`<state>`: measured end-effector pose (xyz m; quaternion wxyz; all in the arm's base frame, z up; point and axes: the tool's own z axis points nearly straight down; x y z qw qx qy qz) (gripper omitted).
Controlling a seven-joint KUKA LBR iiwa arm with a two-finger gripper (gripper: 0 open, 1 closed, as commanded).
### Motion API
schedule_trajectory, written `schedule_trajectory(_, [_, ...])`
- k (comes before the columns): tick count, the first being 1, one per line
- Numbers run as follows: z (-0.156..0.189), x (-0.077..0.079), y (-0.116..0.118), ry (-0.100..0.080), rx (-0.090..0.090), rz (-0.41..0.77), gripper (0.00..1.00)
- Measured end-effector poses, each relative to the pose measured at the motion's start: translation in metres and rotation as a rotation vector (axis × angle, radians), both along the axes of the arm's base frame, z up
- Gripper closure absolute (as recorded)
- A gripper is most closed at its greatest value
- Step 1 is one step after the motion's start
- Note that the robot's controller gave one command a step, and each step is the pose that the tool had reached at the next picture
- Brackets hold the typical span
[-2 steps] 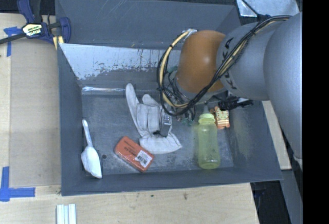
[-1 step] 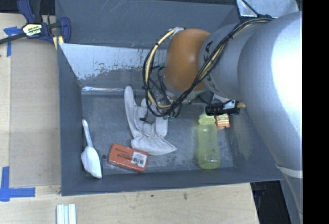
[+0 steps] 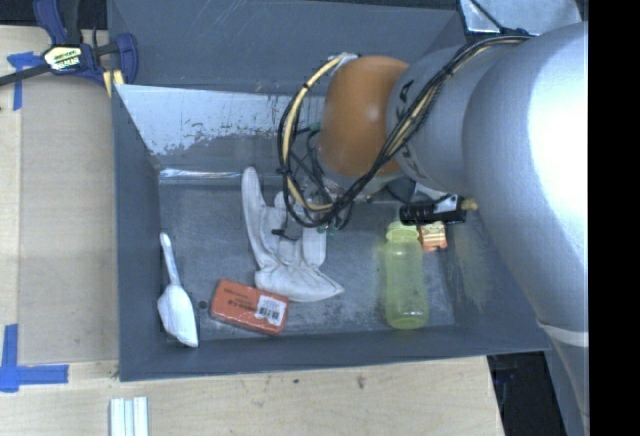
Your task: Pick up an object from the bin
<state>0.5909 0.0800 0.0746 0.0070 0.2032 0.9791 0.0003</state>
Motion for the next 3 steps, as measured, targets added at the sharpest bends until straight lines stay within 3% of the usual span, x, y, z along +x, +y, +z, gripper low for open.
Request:
schedule_trajectory(1, [0.001,0.0,0.0,0.0,0.0,0.001,1.0])
schedule_trajectory(2, [0.049,0.01,-0.017,0.012,0.0,0.215,1.0])
schedule_trajectory(3, [0.154,0.029,-0.023,0.012,0.001,0.148,1.0])
